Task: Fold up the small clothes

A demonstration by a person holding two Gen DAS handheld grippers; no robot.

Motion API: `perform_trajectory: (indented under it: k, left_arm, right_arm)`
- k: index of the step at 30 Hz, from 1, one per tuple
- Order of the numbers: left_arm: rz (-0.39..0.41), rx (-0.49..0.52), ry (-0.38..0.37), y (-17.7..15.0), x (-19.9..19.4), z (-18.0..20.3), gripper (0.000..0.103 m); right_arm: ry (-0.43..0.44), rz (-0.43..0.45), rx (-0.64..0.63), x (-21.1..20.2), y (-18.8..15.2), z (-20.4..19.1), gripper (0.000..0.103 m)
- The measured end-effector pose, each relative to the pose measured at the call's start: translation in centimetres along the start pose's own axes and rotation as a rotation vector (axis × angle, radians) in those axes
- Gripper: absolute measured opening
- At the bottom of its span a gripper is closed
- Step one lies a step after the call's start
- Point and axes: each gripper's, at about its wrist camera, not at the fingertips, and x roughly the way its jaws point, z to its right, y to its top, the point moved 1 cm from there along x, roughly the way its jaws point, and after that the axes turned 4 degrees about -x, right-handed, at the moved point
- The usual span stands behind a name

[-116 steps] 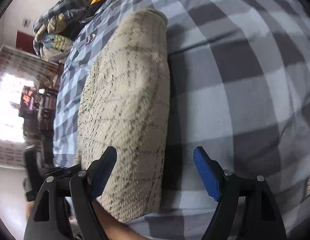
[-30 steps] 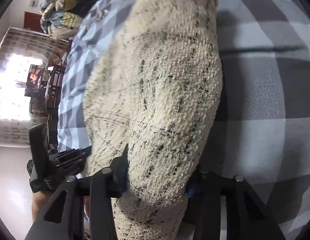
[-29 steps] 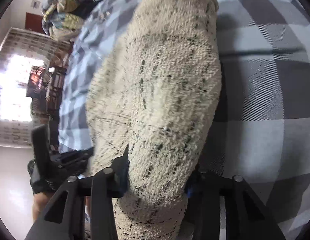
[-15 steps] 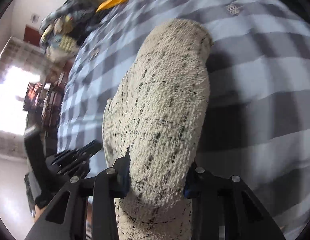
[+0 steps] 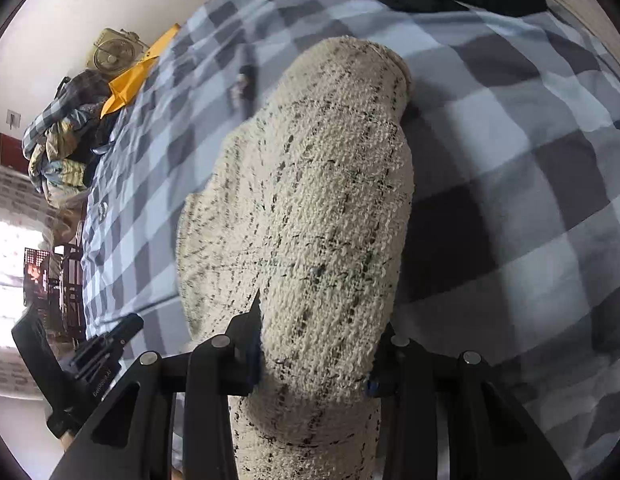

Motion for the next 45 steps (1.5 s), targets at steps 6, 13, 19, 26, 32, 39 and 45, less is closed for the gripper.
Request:
perform_trajectory:
  k: [6,13,19,26,32,39,45]
  left_arm:
    - [-0.034,0.001,-0.038,-0.8,0.5,0.7,0.002]
    - [0.070,0.044,-0.011,-2.7,-4.3,-0.9,0.003]
    - [0.106,0.025,0.011,-5.5,-9.8,-3.1,0.003]
    - [0.187,0.022,0.069,-10.2,-17.2,-6.6,0.003]
    - [0.238,0.011,0.058,-14.2,-21.2,-9.1,0.003]
    - [0.288,0.048,0.046,-17.1,-21.4,-10.1,0.003]
    - [0.362,0.077,0.069,-17.8,-19.0,-10.0,0.003]
  right_arm:
    - [-0.091,-0.058,0.128,2.7,-1.0,1.7,0.058]
    - [-0.319,0.108,0.031,-4.0,-2.5,-3.6,0.071]
    - [-0.405,0.196,-0.122,-9.9,-7.9,-11.9,0.072]
    - [-0.362,0.236,-0.148,-16.0,-15.2,-16.3,0.072]
    - [-0.429,0.247,-0.186,-13.5,-18.0,-18.2,0.072]
    - [-0.501,0.341,-0.231,-12.0,-21.6,-19.9,0.072]
    - [-0.566,0.386,-0.216,-10.2,-23.1,-19.1,0.072]
